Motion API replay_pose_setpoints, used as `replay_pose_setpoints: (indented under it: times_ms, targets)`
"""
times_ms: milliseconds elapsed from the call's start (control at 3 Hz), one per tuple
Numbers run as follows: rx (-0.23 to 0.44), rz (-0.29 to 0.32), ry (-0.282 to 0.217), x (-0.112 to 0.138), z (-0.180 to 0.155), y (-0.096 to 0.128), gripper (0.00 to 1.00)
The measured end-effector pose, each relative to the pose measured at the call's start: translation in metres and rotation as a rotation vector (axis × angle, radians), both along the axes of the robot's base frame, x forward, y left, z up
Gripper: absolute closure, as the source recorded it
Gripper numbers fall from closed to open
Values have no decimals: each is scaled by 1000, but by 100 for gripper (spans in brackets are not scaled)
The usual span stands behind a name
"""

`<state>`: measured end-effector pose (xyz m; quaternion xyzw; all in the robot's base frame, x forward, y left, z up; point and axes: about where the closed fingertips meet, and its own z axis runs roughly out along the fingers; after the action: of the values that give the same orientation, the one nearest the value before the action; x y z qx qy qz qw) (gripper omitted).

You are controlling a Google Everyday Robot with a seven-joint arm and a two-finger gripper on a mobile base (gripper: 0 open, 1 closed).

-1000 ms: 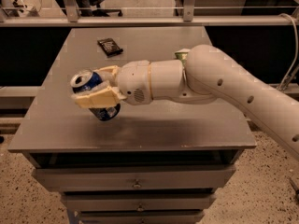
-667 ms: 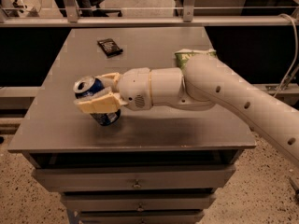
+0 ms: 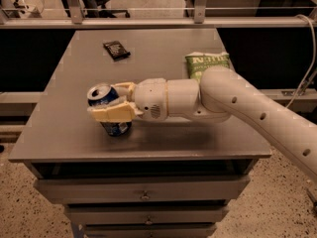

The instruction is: Place pepsi can upright

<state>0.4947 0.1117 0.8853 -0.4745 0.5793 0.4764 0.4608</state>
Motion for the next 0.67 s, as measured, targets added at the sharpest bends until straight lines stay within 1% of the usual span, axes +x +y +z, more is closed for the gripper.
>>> replay_pose_setpoints:
  times_ms: [667]
  targets:
    - [0,0,0,0,6,0,12]
